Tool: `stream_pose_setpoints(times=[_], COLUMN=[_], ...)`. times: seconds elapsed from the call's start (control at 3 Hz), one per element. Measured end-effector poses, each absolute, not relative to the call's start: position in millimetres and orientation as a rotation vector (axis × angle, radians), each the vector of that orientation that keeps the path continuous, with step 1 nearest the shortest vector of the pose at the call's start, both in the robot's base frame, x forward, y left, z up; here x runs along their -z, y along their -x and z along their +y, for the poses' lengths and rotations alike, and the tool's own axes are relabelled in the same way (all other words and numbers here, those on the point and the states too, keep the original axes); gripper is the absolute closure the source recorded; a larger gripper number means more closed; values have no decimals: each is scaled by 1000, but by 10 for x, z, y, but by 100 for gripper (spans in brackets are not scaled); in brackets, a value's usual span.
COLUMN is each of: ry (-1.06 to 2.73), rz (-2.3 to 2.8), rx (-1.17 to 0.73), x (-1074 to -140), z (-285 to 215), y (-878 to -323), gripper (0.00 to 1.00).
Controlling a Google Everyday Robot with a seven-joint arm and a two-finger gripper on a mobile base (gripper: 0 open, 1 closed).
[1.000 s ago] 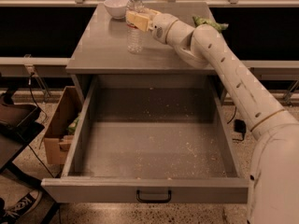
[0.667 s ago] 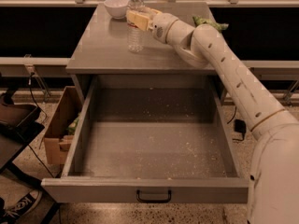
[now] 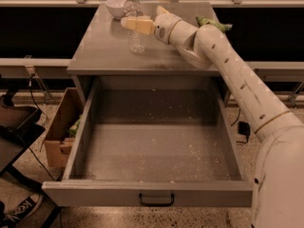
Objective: Pick water bottle from top drawer and place on counter
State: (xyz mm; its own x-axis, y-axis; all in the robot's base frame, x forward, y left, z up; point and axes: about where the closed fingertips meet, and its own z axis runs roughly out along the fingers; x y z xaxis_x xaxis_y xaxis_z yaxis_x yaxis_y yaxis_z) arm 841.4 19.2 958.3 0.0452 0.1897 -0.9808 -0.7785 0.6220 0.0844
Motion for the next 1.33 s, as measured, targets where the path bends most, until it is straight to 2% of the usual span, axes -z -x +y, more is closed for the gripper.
stream_pose_setpoints(times=[0.67, 1.0, 1.33], ry=[632, 662, 694], rz=[1350, 1368, 1454], rx=[-858, -881, -839], x=[-9754, -10323, -10844], z=[107, -353, -1084], y=[-8376, -8272, -7803], gripper=[0, 0, 0])
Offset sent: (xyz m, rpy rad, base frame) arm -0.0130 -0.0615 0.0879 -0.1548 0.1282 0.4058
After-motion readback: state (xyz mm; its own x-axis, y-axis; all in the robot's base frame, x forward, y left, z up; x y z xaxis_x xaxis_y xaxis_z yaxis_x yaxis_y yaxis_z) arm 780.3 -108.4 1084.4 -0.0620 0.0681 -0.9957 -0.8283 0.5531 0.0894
